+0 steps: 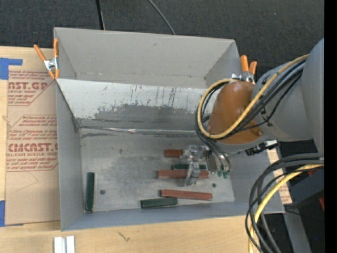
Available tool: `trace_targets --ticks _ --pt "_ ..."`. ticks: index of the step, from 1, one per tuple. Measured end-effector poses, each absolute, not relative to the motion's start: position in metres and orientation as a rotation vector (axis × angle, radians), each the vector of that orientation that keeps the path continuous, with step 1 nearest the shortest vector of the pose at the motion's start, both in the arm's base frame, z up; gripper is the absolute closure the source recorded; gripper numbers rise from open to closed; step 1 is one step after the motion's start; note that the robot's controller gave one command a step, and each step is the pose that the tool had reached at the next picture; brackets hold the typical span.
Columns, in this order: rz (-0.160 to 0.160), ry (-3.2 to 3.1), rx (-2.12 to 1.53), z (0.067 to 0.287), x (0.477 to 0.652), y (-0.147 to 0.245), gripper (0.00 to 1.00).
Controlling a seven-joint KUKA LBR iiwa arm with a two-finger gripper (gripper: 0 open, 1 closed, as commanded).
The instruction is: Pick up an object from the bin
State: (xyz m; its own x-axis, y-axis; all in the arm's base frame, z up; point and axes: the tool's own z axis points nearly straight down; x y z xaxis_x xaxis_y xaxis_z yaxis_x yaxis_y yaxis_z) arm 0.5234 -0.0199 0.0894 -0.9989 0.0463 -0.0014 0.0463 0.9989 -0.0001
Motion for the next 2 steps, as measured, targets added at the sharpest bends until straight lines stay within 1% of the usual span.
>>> trace_targets --ticks 1,2 --pt "0.0 3.145 0.073 0.093 0.522 -0.02 1.0" --pt "0.001 3.147 0.073 0.109 0.521 -0.02 1.0"
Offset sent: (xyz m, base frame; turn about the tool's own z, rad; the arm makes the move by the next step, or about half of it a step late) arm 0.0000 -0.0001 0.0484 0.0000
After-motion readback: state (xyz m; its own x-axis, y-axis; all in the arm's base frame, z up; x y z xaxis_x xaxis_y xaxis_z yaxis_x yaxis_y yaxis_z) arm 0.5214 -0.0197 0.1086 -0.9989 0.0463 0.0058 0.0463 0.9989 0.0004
